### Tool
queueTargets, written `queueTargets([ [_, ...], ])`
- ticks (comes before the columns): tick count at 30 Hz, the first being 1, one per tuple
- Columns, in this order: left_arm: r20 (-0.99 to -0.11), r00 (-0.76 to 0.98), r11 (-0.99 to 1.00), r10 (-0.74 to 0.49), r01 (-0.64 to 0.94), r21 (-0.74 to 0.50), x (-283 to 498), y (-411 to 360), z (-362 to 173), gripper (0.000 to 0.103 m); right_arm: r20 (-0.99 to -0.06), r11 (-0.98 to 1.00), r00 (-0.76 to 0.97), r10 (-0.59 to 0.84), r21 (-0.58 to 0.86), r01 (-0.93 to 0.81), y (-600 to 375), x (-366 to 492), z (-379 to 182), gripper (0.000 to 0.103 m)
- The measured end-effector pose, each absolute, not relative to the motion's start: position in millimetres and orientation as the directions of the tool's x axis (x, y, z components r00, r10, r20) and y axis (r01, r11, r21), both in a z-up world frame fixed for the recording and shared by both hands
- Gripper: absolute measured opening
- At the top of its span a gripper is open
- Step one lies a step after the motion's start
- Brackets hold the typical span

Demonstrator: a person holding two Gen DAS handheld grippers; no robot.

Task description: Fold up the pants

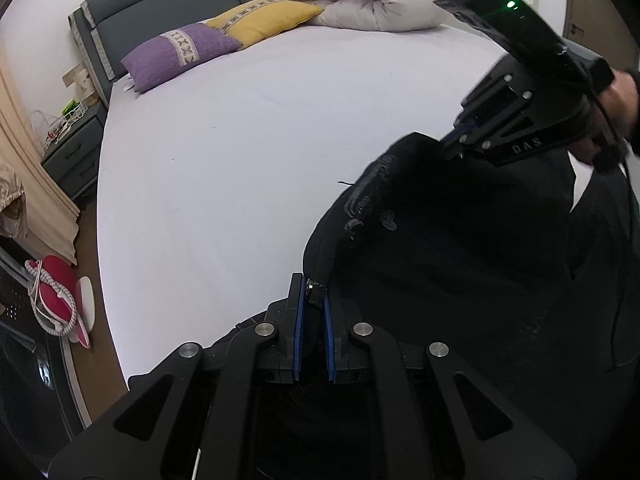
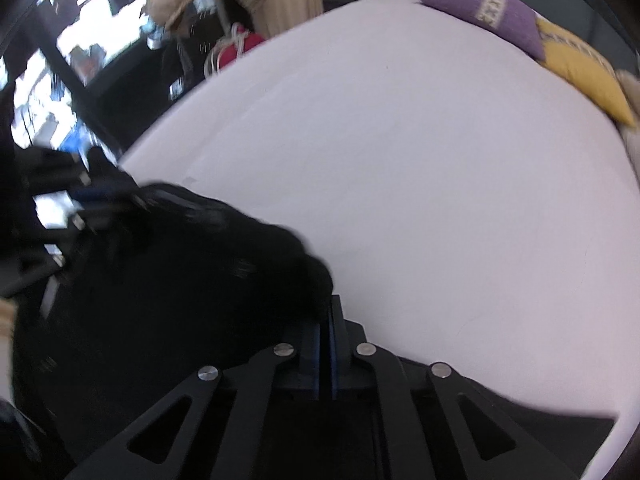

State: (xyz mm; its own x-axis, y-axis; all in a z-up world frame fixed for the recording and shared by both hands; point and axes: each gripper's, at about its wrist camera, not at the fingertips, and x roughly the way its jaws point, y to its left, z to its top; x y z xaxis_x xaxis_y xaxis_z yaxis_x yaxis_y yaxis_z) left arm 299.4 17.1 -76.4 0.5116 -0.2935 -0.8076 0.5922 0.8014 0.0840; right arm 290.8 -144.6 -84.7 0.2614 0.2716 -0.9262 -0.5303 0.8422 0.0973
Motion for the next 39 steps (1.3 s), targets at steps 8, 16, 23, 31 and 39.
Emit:
queueTargets([
  [8, -0.802, 0.507, 0.803, -0.316, 0.593, 0.059, 258.7, 23.3, -65.7, 0.007, -0.887, 0.847, 0.31, 0.342, 0.148, -0.511, -123.0, 246.1, -70.4, 0.005],
  [16, -0.828, 0.449, 0.73, -0.336, 0.68, 0.073, 151.7, 28.4, -77.9, 0.007, -0.924, 0.754, 0.339, 0.178, -0.093, -0.65, -123.3, 137.9, -67.1, 0.004],
  [23, -0.86, 0.384, 0.669, -0.336, 0.74, 0.069, 69.6, 15.7, -86.5, 0.007, -0.924, 0.677, 0.377, 0.07, -0.234, -0.698, -100.1, 67.9, -75.4, 0.005],
  [31, -0.887, 0.323, 0.613, -0.331, 0.788, 0.057, 10.6, 10.3, -101.7, 0.007, -0.919, 0.623, 0.393, -0.005, -0.311, -0.718, -88.9, 16.1, -92.7, 0.004],
  [39, -0.896, 0.284, 0.573, -0.343, 0.819, 0.04, -27.4, 8.4, -104.1, 0.007, -0.92, 0.643, 0.391, -0.043, -0.325, -0.693, -73.6, -0.1, -100.9, 0.005],
])
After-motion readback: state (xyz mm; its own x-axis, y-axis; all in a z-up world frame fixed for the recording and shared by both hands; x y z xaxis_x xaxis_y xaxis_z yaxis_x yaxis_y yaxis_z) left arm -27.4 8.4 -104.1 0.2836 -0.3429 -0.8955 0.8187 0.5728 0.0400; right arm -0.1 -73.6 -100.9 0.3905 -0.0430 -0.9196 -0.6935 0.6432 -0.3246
